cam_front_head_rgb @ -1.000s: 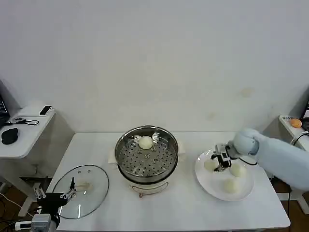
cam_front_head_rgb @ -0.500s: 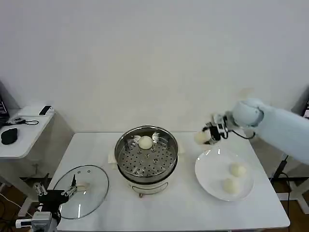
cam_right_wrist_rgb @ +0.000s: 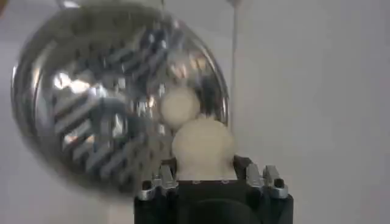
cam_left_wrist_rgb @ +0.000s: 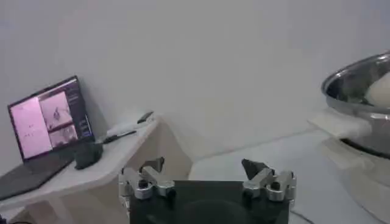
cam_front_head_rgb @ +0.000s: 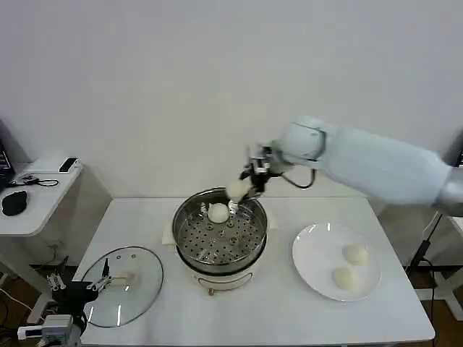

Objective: Take steamed baozi put them in steamer then cover it.

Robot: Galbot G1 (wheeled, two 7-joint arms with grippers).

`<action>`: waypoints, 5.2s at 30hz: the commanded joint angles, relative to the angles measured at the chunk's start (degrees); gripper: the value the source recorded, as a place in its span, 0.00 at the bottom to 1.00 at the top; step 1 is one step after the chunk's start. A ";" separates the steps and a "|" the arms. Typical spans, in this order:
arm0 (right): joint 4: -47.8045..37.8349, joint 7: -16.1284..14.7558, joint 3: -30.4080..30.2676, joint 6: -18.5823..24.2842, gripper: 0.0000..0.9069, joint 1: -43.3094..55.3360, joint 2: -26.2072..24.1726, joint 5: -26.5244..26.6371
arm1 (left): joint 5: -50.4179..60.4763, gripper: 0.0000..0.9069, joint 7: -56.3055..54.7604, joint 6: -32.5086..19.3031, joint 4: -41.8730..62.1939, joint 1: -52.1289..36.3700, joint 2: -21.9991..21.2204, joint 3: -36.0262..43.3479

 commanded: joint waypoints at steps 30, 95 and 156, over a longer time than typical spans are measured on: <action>-9.81 5.08 -3.32 -9.37 0.70 -9.60 18.58 3.02 | -0.03 1.00 -0.07 -0.28 0.12 0.13 -1.28 -0.64; 9.74 -15.95 26.27 18.72 1.00 -44.68 -40.35 -40.30 | 1.05 1.00 0.07 -0.05 1.45 1.32 -0.69 2.04; -1.95 -18.42 16.63 14.30 0.71 -10.09 -22.51 -28.13 | 0.92 1.00 0.15 0.13 1.68 0.51 -0.27 1.98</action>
